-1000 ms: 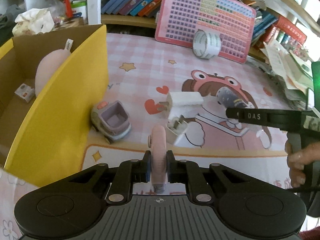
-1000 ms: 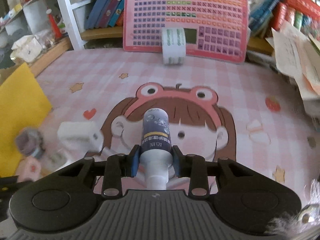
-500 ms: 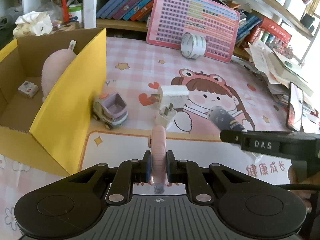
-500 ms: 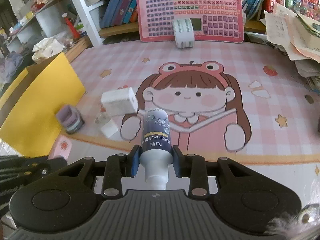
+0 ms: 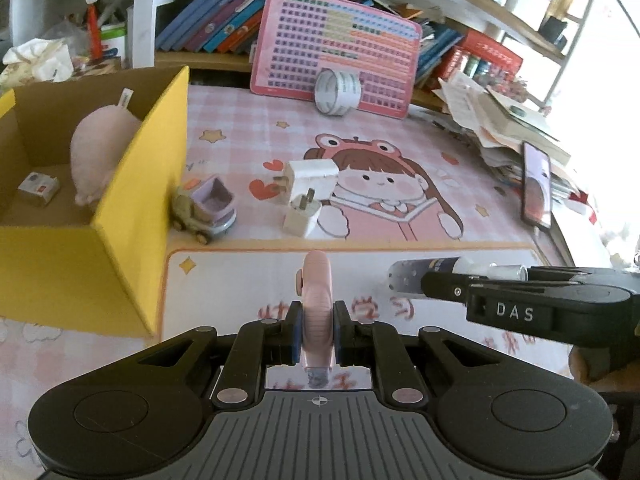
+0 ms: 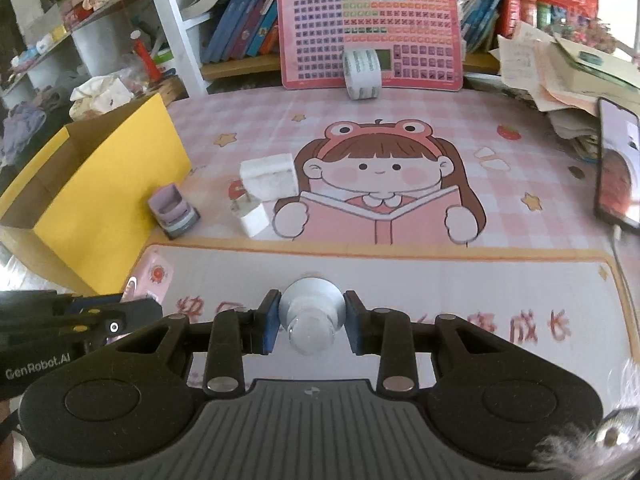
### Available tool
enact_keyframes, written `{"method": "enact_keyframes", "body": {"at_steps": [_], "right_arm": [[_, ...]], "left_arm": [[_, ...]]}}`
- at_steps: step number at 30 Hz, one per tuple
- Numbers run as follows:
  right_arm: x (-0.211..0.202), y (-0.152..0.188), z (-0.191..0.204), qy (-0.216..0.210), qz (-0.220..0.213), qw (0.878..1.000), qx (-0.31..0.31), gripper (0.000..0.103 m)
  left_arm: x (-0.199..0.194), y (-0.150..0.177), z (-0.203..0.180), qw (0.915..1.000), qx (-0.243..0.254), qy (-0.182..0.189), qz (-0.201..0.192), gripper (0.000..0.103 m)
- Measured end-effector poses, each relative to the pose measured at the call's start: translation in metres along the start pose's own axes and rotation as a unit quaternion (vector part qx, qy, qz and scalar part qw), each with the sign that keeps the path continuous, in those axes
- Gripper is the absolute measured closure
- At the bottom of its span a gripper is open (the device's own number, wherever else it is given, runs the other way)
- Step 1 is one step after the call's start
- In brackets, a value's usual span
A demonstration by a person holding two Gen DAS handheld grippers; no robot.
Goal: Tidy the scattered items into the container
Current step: 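Lift the pink cylinder and the bottle with both tools toward the box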
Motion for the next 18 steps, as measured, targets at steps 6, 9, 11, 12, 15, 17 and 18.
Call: {"method": "enact_keyframes", "body": {"at_steps": [6,9,11,12,15,17,18], "right_arm": [[-0.028,0.031,0.046,0.015,-0.005,1.000,-0.007,0.072],[-0.039,0.046,0.068,0.019,-0.006,1.000,-0.013,0.072],[-0.046,0.056,0.082,0.022,-0.007,1.000,-0.015,0.072],[-0.049,0.062,0.088,0.023,-0.007,1.000,-0.015,0.072],[-0.057,0.076,0.105,0.026,-0.008,1.000,-0.010,0.072],[-0.061,0.083,0.115,0.027,-0.008,1.000,-0.006,0.072],[-0.063,0.086,0.119,0.027,-0.009,1.000,-0.004,0.072]], "left_arm": [[-0.041,0.021,0.027,0.9998,-0.010,0.016,-0.006,0.090],[-0.057,0.031,0.040,0.9997,-0.011,0.023,-0.005,0.090],[-0.065,0.039,0.046,0.9995,-0.008,0.030,-0.001,0.090],[-0.068,0.042,0.048,0.9994,-0.006,0.033,0.001,0.090],[-0.079,0.052,0.056,0.9992,0.002,0.039,0.005,0.090],[-0.086,0.057,0.061,0.9992,0.007,0.040,0.006,0.090],[-0.091,0.060,0.064,0.9991,0.010,0.040,0.007,0.090]]}}
Point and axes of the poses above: each gripper's, at about its wrist camera, not at the fingertips, and x roughly the way its jaws point, z to its left, y to its underside, the point moved 6 cm from there along x, roughly the way its jaws point, and after that the axes turned 5 degrees about y, right-handed, at the moved point
